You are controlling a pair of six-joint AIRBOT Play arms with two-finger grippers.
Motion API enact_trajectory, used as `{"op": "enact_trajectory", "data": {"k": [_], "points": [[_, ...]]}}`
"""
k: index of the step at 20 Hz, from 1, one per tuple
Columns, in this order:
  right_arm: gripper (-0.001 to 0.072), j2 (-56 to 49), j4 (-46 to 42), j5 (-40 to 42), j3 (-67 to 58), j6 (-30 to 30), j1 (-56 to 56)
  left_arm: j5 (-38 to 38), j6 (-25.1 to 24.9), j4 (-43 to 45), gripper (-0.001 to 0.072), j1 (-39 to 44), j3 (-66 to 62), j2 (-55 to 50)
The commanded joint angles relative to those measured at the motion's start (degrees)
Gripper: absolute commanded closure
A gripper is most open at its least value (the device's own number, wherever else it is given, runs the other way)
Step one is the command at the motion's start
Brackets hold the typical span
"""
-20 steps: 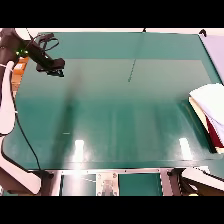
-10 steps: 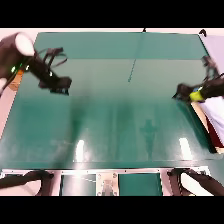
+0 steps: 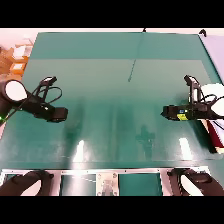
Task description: Fold the shirts.
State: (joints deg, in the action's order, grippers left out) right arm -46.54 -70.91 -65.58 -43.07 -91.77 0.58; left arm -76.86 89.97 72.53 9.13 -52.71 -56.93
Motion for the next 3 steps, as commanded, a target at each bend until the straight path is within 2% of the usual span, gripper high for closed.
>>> {"op": "enact_trajectory", "data": {"k": [1,3], "points": [[0.0695,0.7,-0.09,-0.02,0.66,-0.33,0.39,1.01,0.09,-0.66,0.0676,-0.02,1.51,1.14],[0.0695,0.7,-0.09,-0.02,0.66,-0.33,0.39,1.03,0.09,-0.63,0.0675,0.0,1.51,1.14]]}}
